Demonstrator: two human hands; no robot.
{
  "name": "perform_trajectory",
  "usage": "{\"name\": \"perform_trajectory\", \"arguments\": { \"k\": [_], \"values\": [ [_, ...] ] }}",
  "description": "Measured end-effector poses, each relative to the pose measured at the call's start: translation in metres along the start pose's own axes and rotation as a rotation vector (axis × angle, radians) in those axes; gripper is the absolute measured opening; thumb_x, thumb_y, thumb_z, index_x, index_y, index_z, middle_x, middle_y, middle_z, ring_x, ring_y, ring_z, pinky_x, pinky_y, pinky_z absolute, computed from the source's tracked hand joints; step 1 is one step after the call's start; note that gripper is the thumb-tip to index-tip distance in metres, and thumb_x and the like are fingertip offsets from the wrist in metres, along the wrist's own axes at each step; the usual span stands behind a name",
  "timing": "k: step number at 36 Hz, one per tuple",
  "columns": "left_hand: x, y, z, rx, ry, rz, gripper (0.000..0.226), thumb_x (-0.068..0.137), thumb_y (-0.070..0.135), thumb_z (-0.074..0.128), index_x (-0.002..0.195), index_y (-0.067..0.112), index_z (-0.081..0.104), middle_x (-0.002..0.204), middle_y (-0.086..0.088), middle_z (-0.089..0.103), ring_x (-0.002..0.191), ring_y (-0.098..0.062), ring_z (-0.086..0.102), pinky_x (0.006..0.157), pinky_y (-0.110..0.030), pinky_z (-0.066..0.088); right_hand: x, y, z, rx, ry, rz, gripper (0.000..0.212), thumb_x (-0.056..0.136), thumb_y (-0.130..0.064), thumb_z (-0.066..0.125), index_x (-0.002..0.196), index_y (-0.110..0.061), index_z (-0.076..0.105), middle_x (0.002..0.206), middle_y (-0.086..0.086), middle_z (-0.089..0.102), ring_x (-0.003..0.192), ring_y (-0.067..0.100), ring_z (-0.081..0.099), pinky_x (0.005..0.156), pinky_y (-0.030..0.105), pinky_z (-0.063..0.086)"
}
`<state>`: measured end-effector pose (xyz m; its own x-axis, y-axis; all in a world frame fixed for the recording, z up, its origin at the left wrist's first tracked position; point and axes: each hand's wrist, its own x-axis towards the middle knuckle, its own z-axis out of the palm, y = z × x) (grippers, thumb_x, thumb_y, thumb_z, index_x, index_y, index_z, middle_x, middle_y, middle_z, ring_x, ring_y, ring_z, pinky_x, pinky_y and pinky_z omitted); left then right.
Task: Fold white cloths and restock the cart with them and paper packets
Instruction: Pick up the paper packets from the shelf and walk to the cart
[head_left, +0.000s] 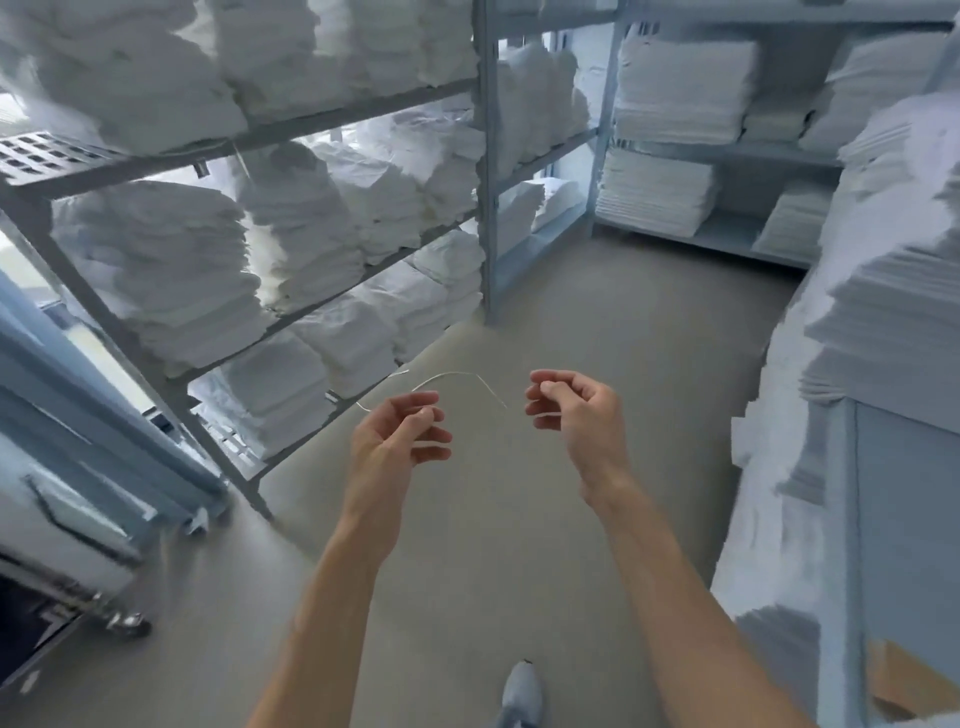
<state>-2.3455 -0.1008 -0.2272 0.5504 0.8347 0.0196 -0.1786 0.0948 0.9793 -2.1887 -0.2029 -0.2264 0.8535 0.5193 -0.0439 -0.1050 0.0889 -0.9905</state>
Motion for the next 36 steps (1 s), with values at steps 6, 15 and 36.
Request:
{"name": "perform_trajectory", "arguments": {
  "k": [6, 15, 36],
  "values": [
    [0.112, 0.002, 0.031, 0.025, 0.028, 0.0, 0.017, 0.094, -0.002, 0.055, 0.098, 0.007, 0.069, 0.084, -0.006, 0.067, 0.068, -0.017, 0.064, 0.062, -0.028, 0.056, 0.117, 0.003, 0.018, 0.069, 0.007, 0.029, 0.021, 0.093, -0.002, 0.053, 0.088, -0.009, 0.072, 0.072, 0.002, 0.071, 0.061, 0.015, 0.065, 0.055, 0.021, 0.052],
    [0.259, -0.006, 0.135, 0.02, -0.113, -0.021, 0.018, 0.095, -0.003, 0.052, 0.099, 0.006, 0.067, 0.084, -0.008, 0.063, 0.067, -0.017, 0.063, 0.063, -0.029, 0.056, 0.261, -0.024, -0.022, 0.056, 0.165, -0.02, 0.02, 0.093, -0.003, 0.053, 0.088, -0.012, 0.071, 0.074, 0.002, 0.071, 0.059, 0.012, 0.065, 0.055, 0.021, 0.052],
    [0.415, -0.14, 0.446, 0.049, -1.078, -0.365, 0.019, 0.095, -0.001, 0.053, 0.094, 0.012, 0.068, 0.08, -0.004, 0.066, 0.067, -0.018, 0.064, 0.062, -0.03, 0.055, 0.359, -0.006, -0.211, 0.086, 1.24, 0.017, 0.027, 0.087, 0.0, 0.053, 0.076, -0.011, 0.075, 0.069, 0.004, 0.073, 0.063, 0.016, 0.067, 0.057, 0.022, 0.053]
  ]
}}
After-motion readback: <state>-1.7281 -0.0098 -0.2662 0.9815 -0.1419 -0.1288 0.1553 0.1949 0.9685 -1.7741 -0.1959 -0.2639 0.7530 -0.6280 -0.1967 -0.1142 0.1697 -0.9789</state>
